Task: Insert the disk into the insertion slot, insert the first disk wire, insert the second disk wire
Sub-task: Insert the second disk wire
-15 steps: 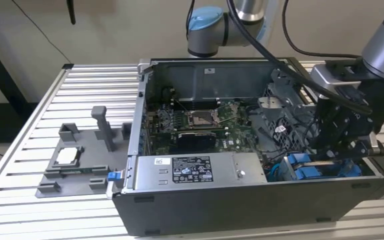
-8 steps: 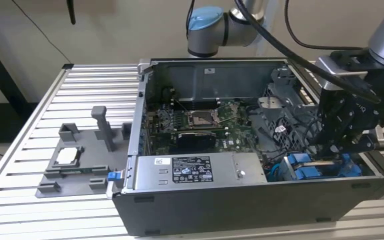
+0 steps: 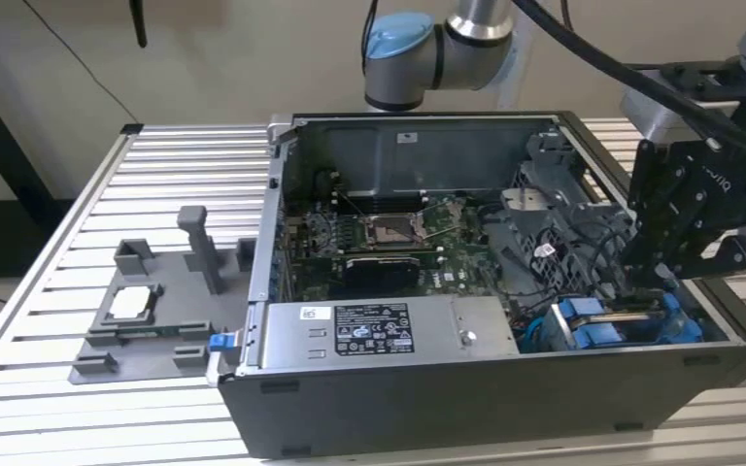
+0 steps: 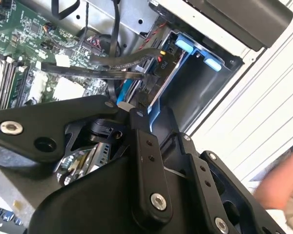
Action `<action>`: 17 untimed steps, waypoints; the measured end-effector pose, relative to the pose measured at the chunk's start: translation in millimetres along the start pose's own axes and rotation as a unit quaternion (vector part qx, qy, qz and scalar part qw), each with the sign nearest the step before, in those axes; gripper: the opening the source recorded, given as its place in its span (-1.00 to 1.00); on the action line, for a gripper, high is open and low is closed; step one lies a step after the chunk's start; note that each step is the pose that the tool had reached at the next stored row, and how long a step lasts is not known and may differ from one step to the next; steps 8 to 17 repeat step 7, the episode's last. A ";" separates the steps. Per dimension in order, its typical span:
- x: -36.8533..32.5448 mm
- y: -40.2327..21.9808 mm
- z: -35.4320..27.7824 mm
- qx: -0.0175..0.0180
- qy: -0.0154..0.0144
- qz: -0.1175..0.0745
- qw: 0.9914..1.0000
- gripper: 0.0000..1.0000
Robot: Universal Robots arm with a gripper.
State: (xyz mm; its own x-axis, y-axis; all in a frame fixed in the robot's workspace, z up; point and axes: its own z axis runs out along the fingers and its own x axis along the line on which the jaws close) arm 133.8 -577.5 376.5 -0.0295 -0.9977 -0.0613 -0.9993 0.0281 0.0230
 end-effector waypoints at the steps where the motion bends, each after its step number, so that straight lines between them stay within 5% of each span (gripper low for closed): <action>1: 0.0 0.0 0.0 0.000 0.000 0.000 1.000 -0.36; 17: 0.0 0.0 -0.3 0.000 0.000 0.000 1.000 -0.36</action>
